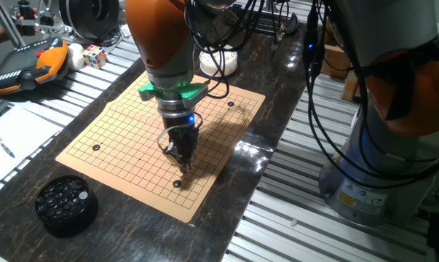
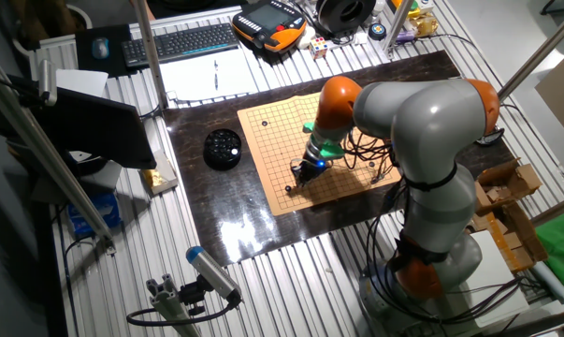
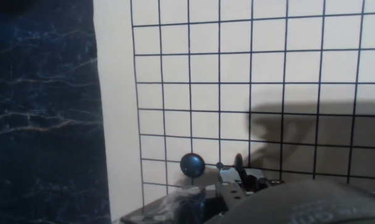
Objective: Play the first move as black on the 3-4 point in the upper right corner of the Go board
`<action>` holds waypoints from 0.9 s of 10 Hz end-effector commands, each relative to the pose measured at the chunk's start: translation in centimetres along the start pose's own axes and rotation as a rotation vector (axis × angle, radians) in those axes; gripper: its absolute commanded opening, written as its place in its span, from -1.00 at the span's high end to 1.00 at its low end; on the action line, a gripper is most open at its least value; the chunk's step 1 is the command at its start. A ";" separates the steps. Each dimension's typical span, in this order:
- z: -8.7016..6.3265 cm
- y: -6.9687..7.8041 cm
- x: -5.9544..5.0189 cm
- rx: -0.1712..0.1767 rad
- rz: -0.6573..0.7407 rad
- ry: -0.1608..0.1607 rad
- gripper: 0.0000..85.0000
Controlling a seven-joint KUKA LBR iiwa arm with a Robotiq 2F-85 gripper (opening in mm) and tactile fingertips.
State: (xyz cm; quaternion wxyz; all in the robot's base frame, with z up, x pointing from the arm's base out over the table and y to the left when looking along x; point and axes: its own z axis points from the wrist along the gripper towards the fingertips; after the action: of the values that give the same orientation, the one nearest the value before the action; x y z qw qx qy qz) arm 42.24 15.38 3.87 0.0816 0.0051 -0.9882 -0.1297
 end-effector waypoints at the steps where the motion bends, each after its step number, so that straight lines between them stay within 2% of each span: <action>1: 0.0 0.0 0.0 0.003 0.001 -0.002 0.62; 9: 0.1 -0.4 0.0 0.024 0.001 -0.022 0.60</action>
State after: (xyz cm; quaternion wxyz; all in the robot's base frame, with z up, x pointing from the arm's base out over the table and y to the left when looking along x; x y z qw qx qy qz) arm 42.23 14.98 3.65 0.0700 0.0043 -0.9906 -0.1178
